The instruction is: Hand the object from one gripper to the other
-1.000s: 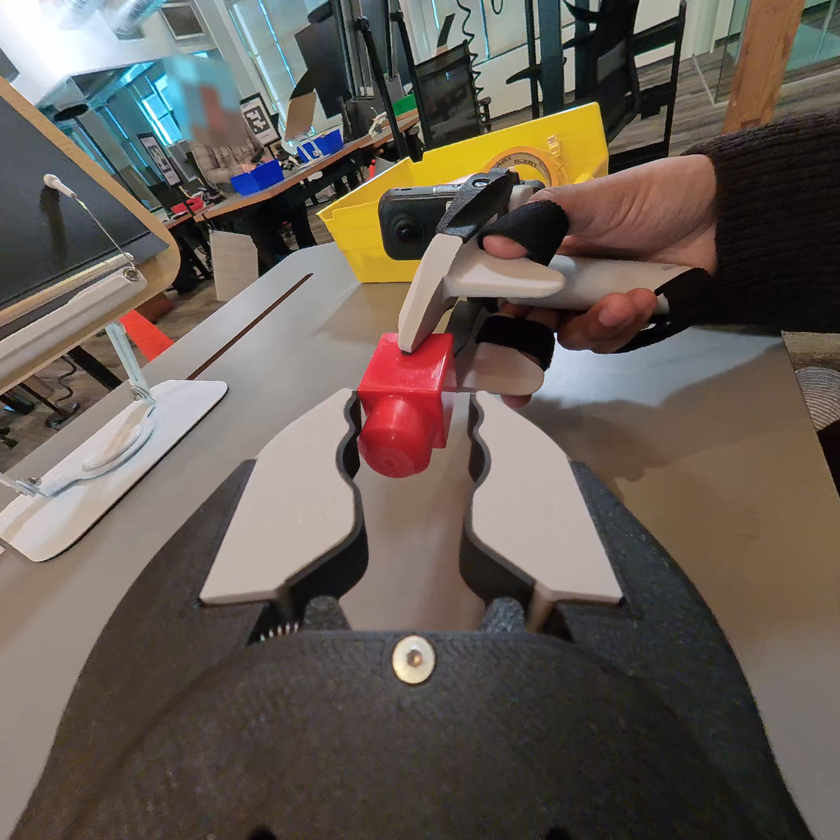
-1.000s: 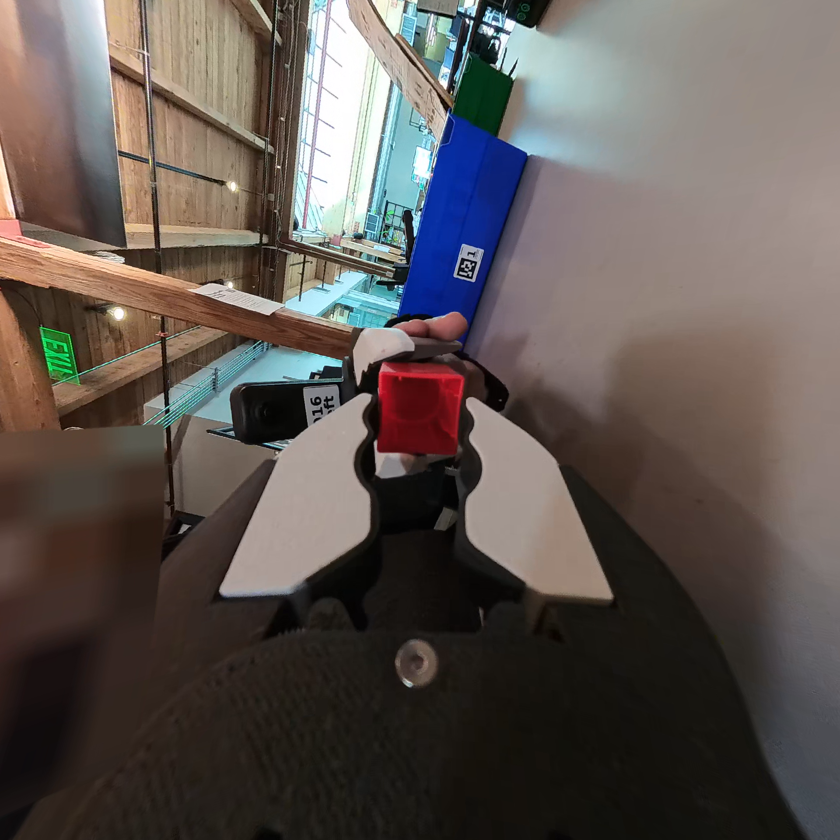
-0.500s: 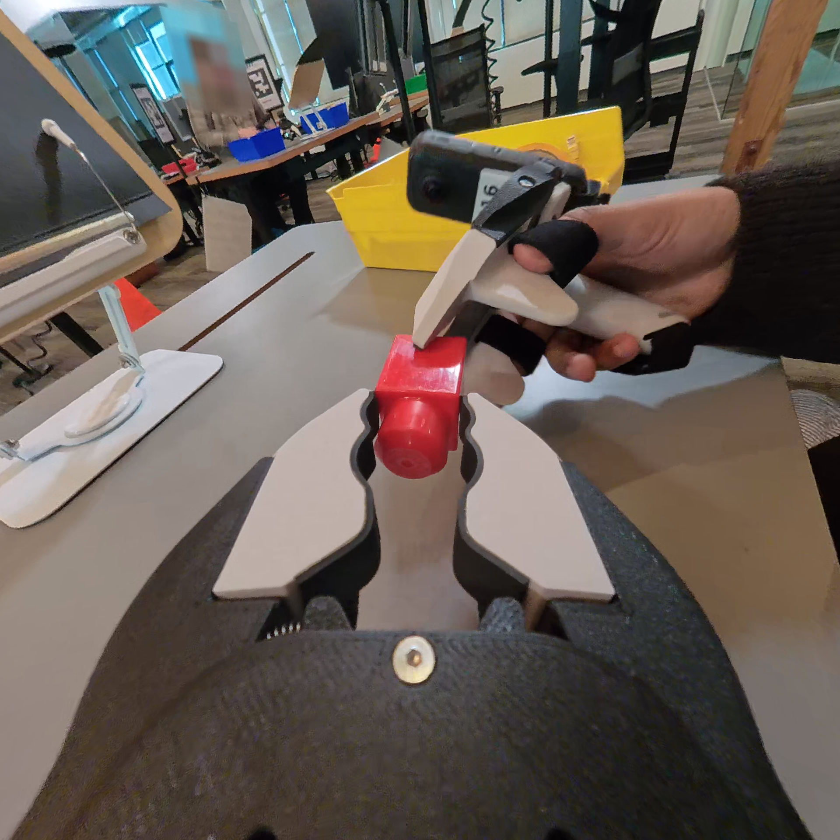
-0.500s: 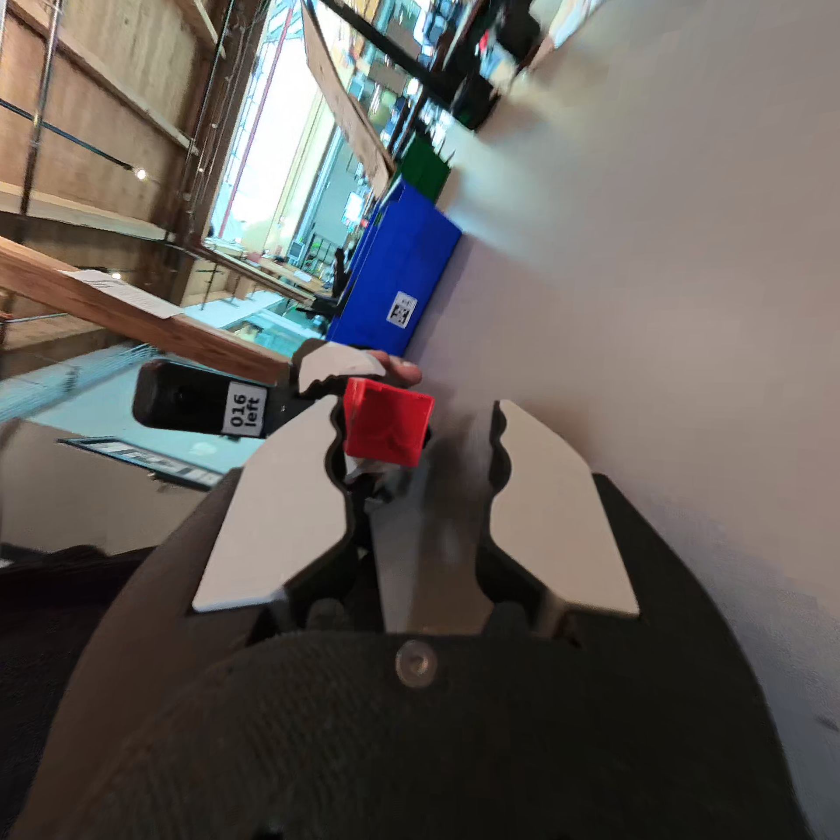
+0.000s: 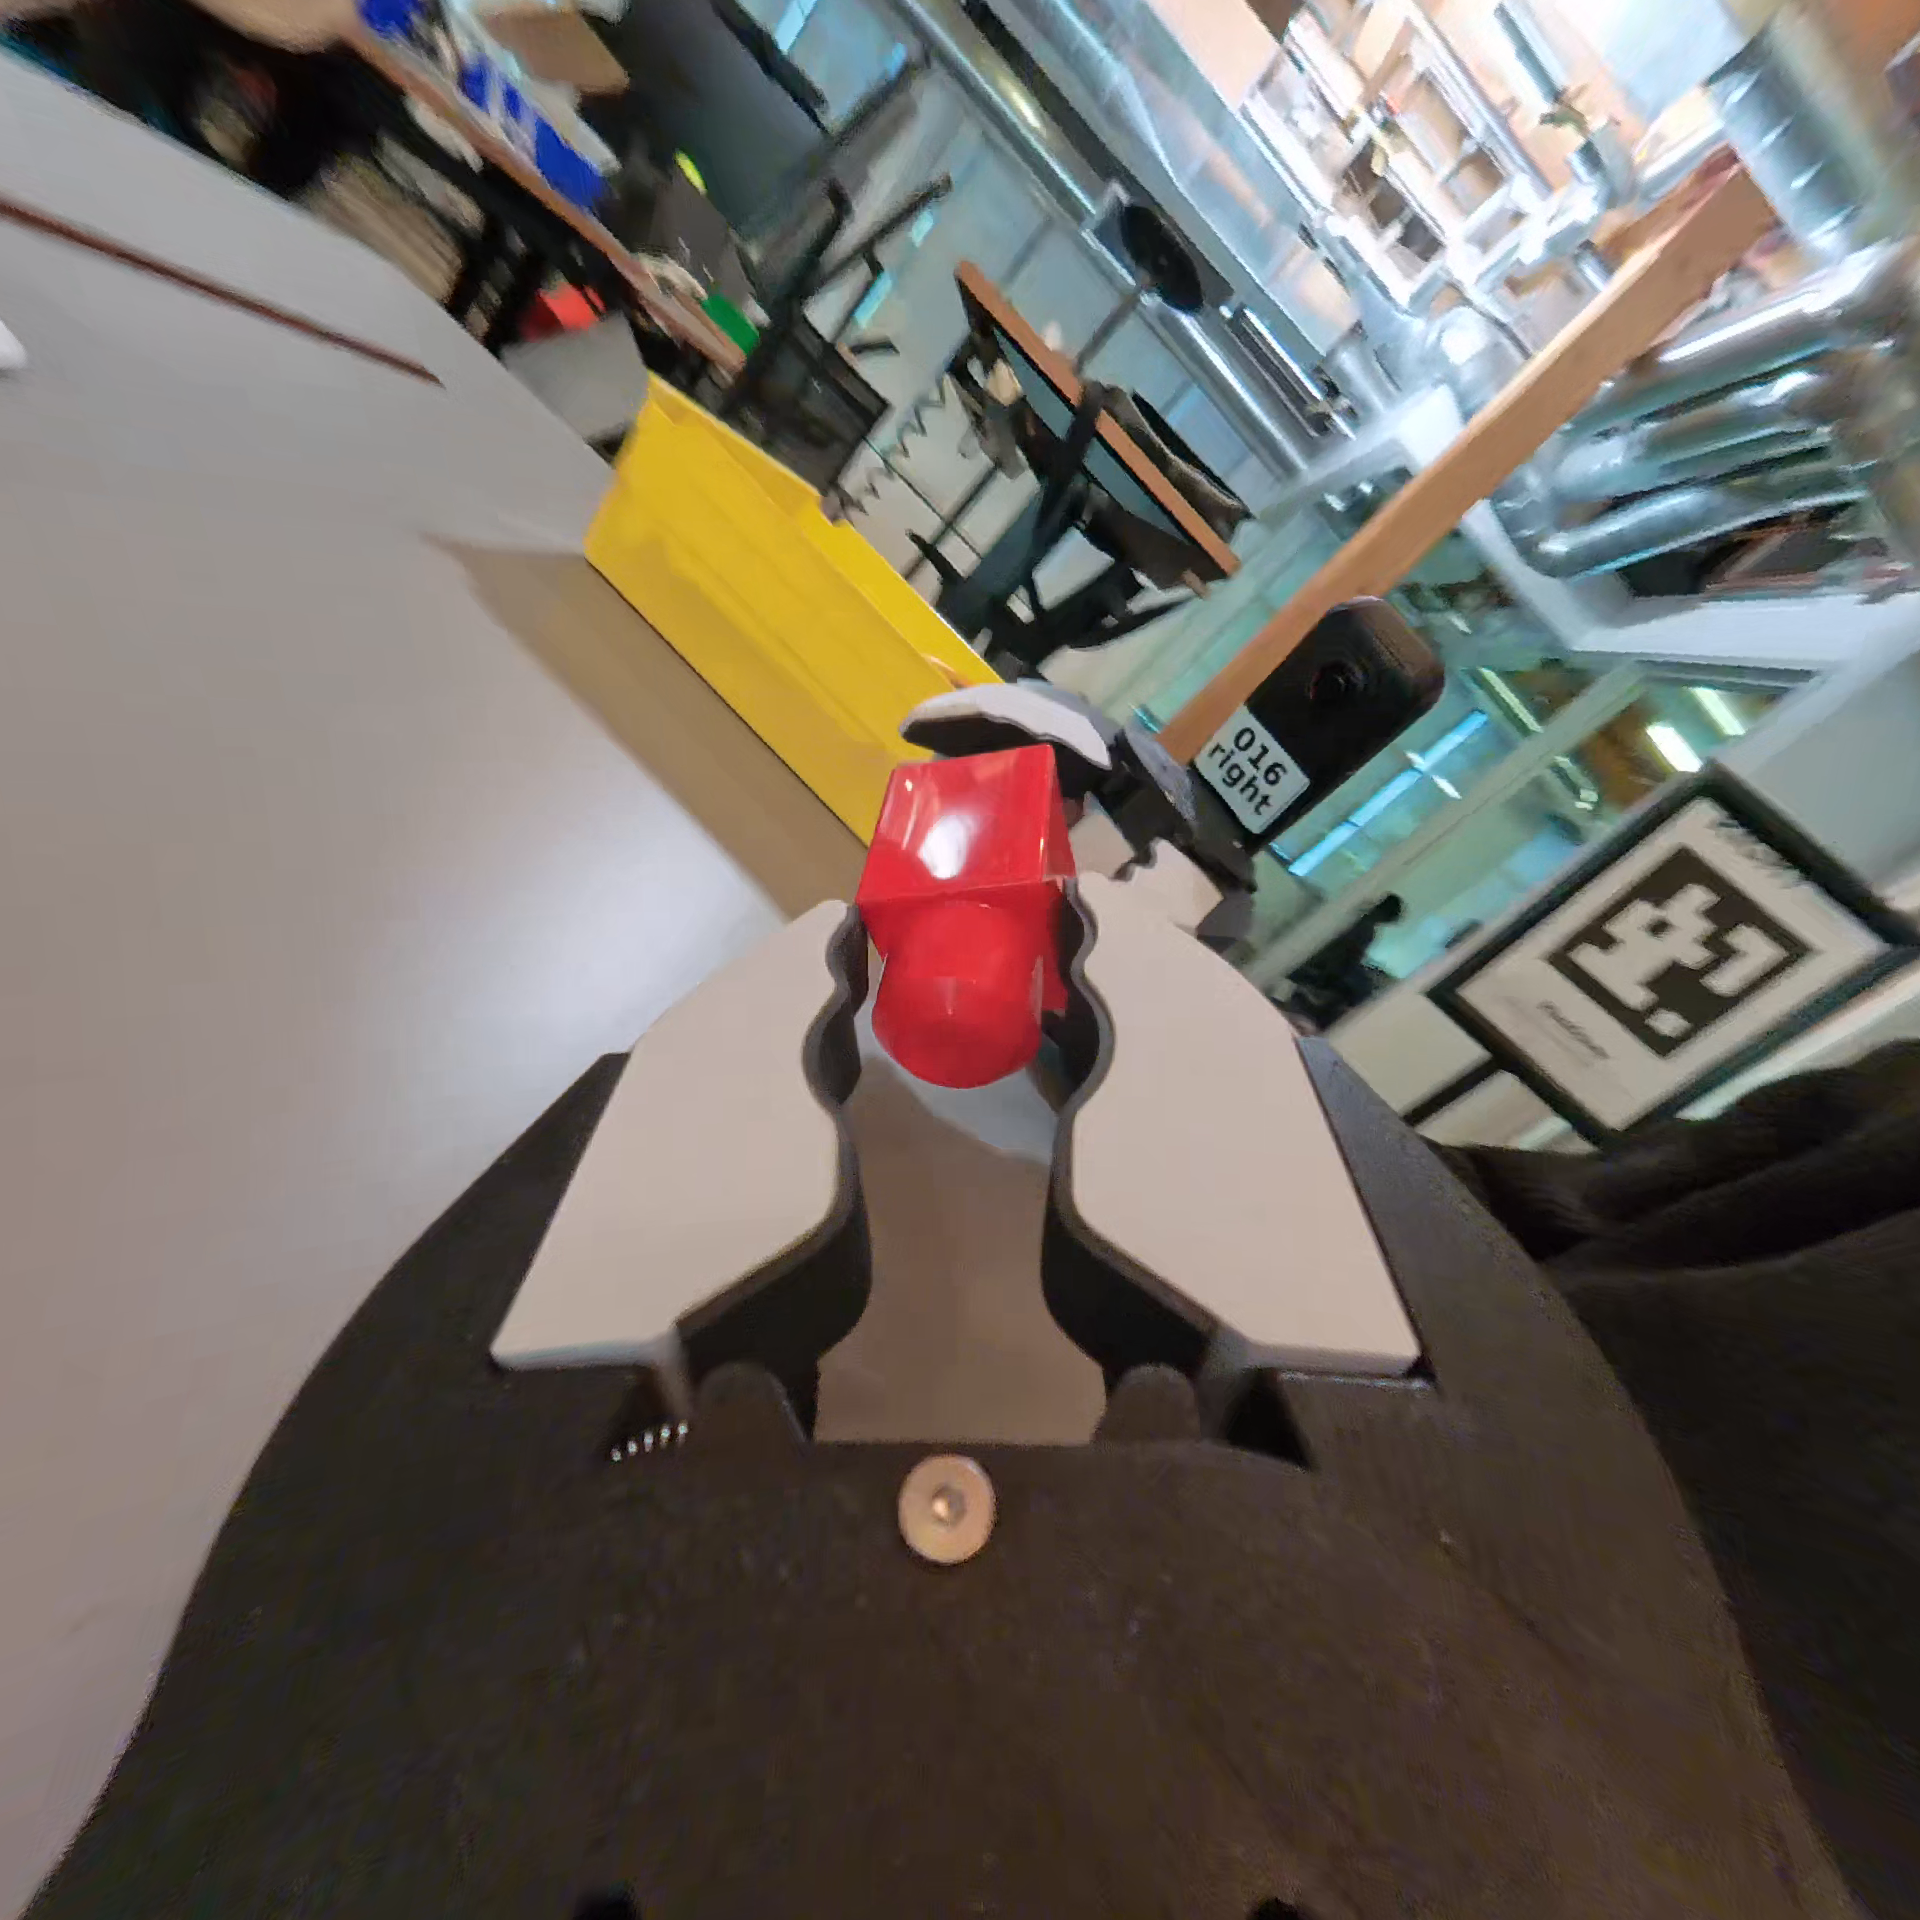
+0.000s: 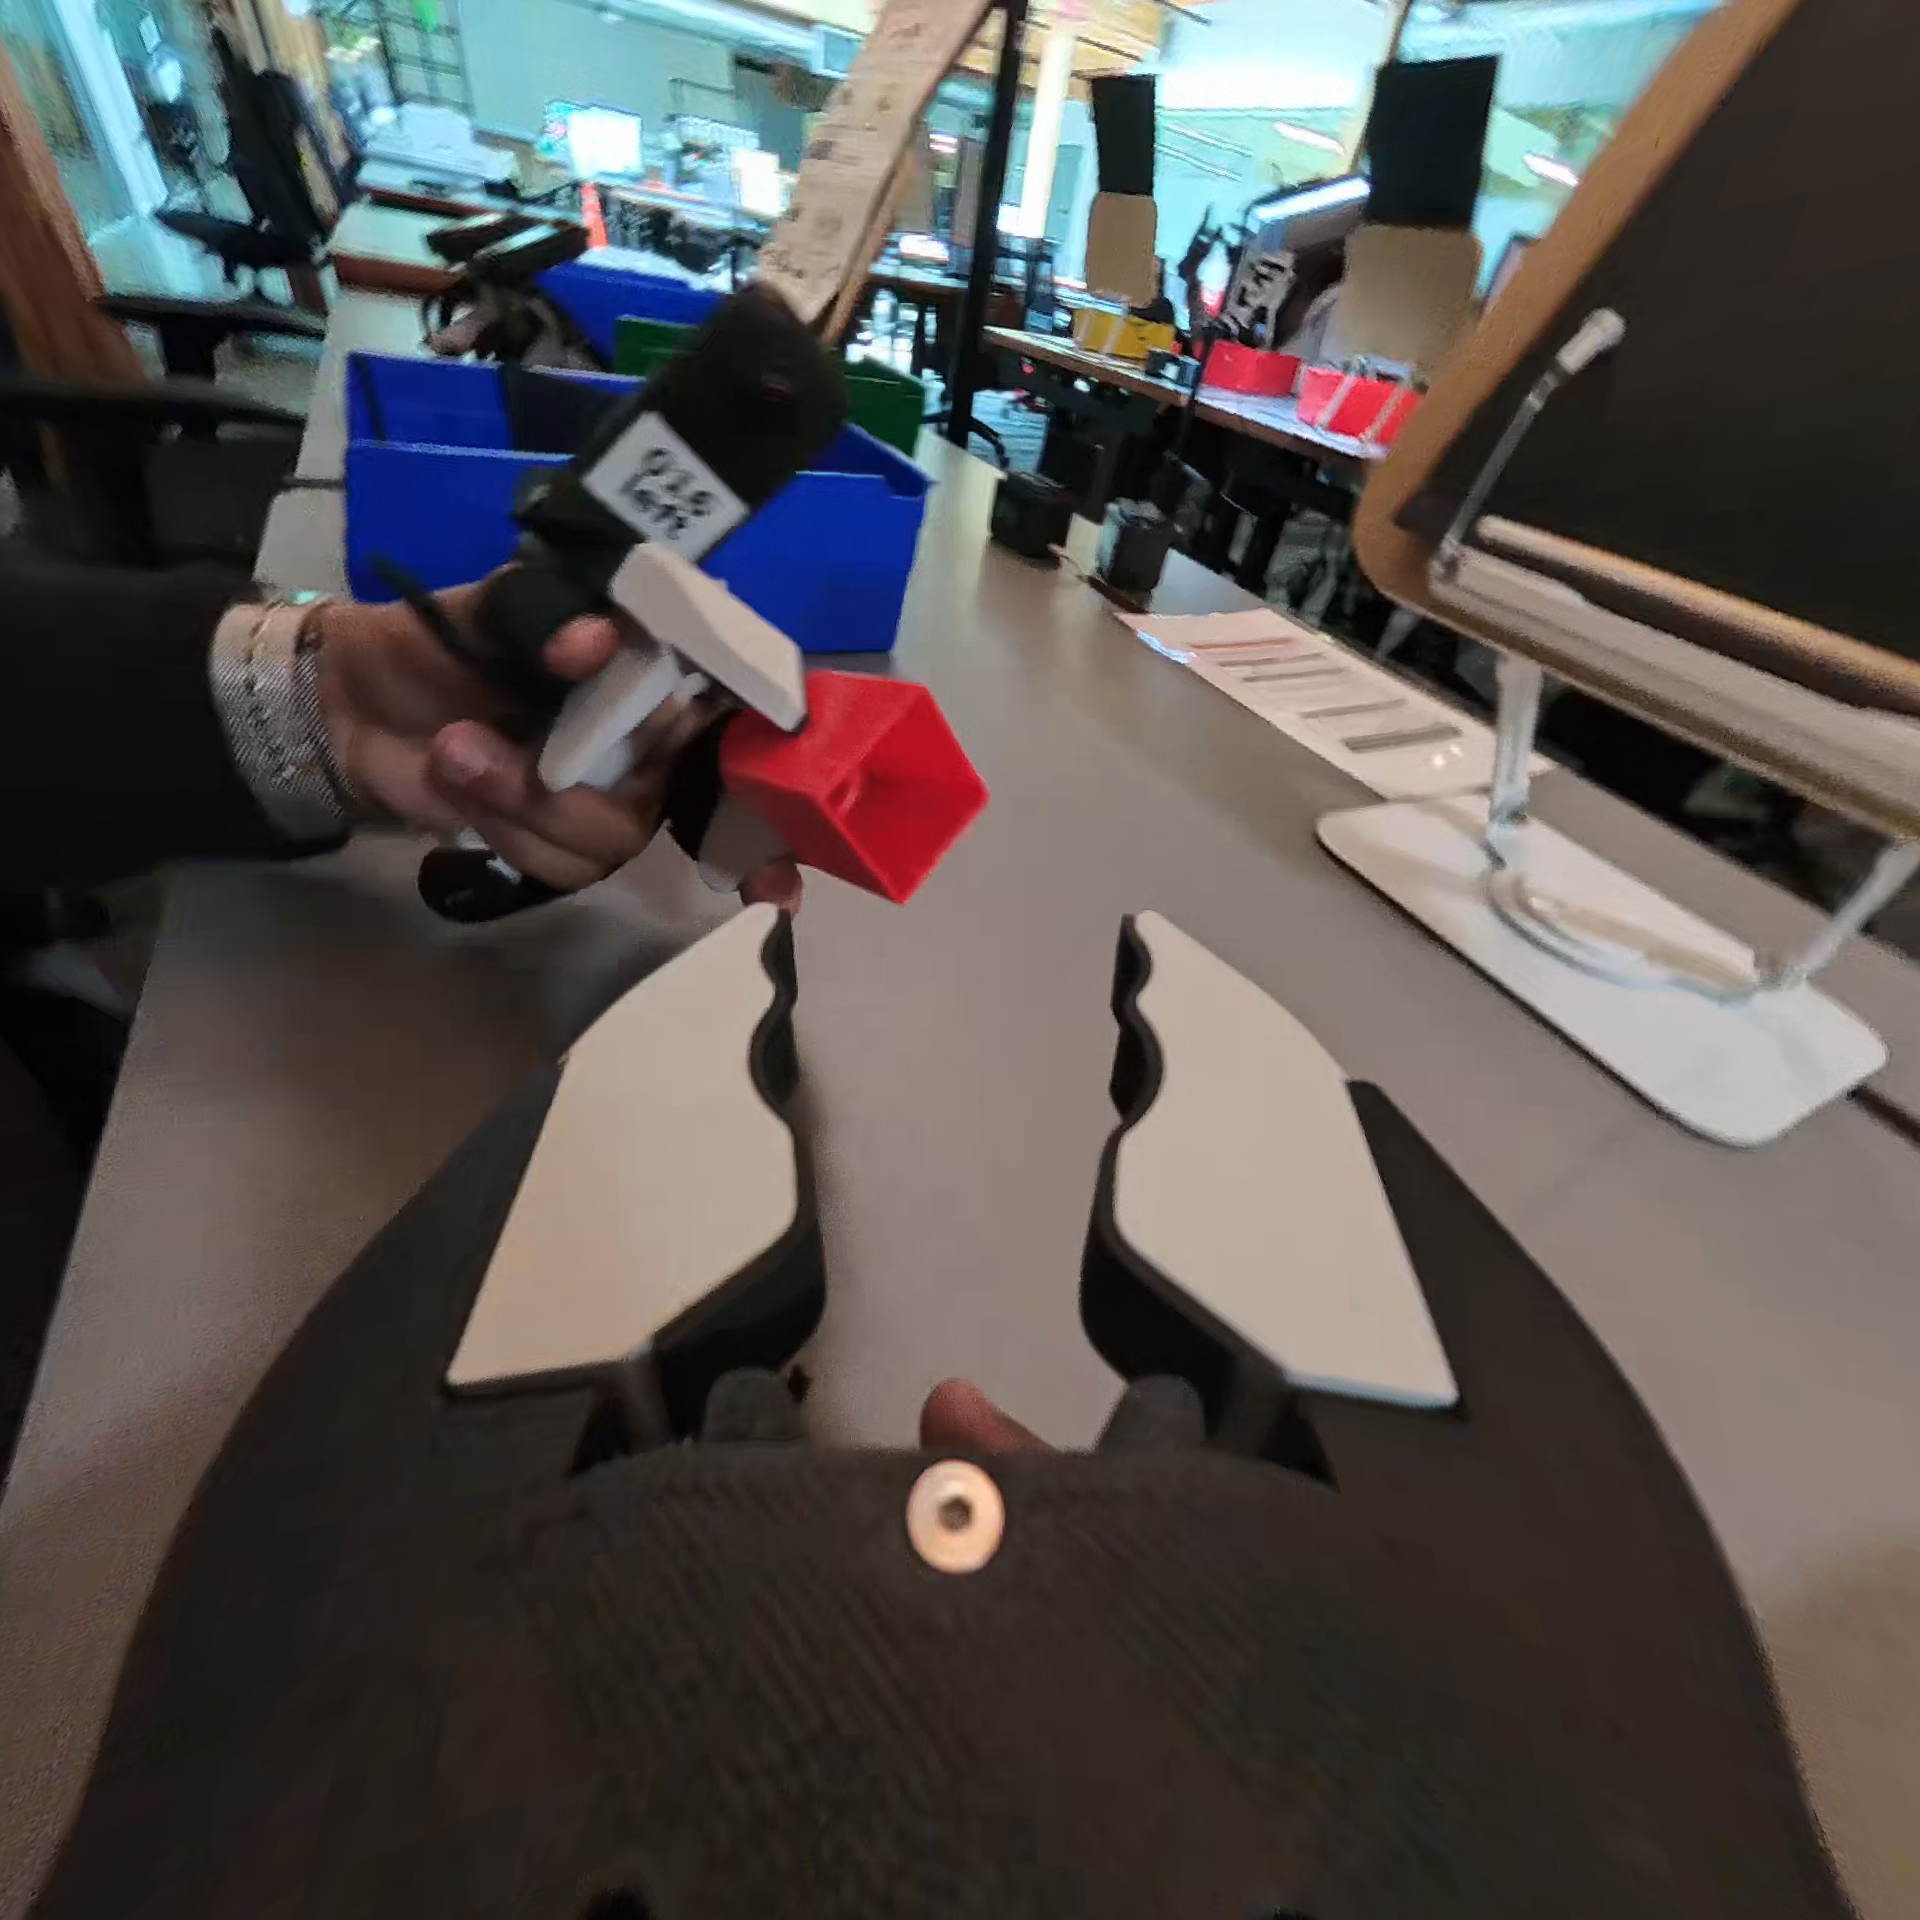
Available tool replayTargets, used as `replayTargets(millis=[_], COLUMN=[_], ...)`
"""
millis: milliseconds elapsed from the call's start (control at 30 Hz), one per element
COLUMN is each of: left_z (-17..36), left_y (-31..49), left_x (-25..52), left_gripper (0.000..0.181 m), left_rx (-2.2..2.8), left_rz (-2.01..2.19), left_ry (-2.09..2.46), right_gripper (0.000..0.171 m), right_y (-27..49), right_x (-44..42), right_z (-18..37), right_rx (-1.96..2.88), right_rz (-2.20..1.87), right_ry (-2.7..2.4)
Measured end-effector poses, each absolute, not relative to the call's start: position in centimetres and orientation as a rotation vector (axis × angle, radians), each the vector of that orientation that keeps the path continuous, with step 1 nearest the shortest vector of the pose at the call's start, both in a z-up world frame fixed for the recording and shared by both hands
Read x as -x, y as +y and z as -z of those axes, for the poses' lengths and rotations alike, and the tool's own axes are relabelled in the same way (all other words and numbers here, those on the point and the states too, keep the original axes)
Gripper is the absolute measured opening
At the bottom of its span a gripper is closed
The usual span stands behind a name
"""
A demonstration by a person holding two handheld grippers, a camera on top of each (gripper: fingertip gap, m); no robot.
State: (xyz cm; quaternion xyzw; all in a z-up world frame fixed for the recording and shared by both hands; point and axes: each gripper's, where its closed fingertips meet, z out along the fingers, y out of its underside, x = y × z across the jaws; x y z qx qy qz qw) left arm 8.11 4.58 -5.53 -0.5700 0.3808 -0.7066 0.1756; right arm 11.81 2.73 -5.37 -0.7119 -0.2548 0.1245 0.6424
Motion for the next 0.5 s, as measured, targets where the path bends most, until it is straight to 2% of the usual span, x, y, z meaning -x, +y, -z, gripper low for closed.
replayTargets(millis=[200, 400, 500], left_z=[5.4, 5.8, 5.7], left_y=[1.7, -0.6, -0.6], left_x=[-7.6, -7.1, -7.0], left_gripper=[0.037, 0.037, 0.037], left_rx=[1.647, 1.639, 1.635], left_rz=[2.341, 2.4, 2.42], left_ry=[1.161, 1.327, 1.328], right_gripper=[0.057, 0.038, 0.037], right_y=[1.4, 0.0, -0.1], right_x=[-8.6, -7.1, -6.9], right_z=[4.9, 5.0, 5.0], right_rx=[1.511, 1.491, 1.497], right_rz=[-0.28, -0.407, -0.404], right_ry=[-0.774, -0.858, -0.866])
